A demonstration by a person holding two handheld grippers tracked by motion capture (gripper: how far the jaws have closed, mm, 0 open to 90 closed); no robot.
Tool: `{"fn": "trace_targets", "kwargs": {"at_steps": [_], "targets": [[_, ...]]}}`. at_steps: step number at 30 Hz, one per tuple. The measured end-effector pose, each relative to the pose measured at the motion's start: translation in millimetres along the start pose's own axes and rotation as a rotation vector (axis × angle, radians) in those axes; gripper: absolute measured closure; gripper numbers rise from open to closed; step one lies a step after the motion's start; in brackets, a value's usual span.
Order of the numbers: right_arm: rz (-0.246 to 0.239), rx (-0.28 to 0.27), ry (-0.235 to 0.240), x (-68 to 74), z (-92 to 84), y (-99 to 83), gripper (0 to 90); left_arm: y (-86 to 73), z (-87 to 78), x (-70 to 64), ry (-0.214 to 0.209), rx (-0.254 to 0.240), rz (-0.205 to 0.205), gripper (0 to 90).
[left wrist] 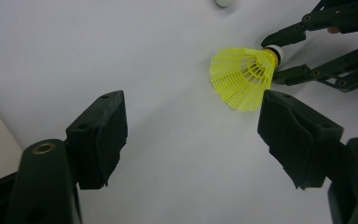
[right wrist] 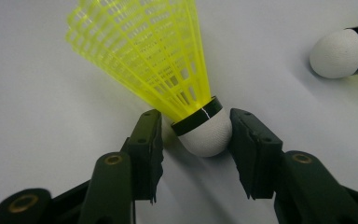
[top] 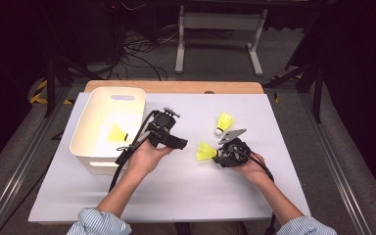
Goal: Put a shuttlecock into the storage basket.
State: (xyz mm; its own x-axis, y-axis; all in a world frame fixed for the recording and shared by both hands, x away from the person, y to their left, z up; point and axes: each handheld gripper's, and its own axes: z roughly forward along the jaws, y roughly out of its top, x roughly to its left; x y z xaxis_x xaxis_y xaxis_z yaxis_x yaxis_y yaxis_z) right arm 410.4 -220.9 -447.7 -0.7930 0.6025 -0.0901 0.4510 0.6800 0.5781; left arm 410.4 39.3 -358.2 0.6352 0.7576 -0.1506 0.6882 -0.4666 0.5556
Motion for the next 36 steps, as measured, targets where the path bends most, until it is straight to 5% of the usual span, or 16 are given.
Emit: {"fn": "trace_targets", "kwargs": {"at_steps": [15,36], "targets": [[-0.010,-0.002,0.017,0.6,-0.4,-0.3,61.9,-3.4,13.9,-4.4,-0.008,0.042,0.023,26.8],[0.007,-0.032,0.016,5.1,-8.6,3.0,62.7,-9.0,17.6,-0.9,-0.036,0.023,0.013,27.5]]}}
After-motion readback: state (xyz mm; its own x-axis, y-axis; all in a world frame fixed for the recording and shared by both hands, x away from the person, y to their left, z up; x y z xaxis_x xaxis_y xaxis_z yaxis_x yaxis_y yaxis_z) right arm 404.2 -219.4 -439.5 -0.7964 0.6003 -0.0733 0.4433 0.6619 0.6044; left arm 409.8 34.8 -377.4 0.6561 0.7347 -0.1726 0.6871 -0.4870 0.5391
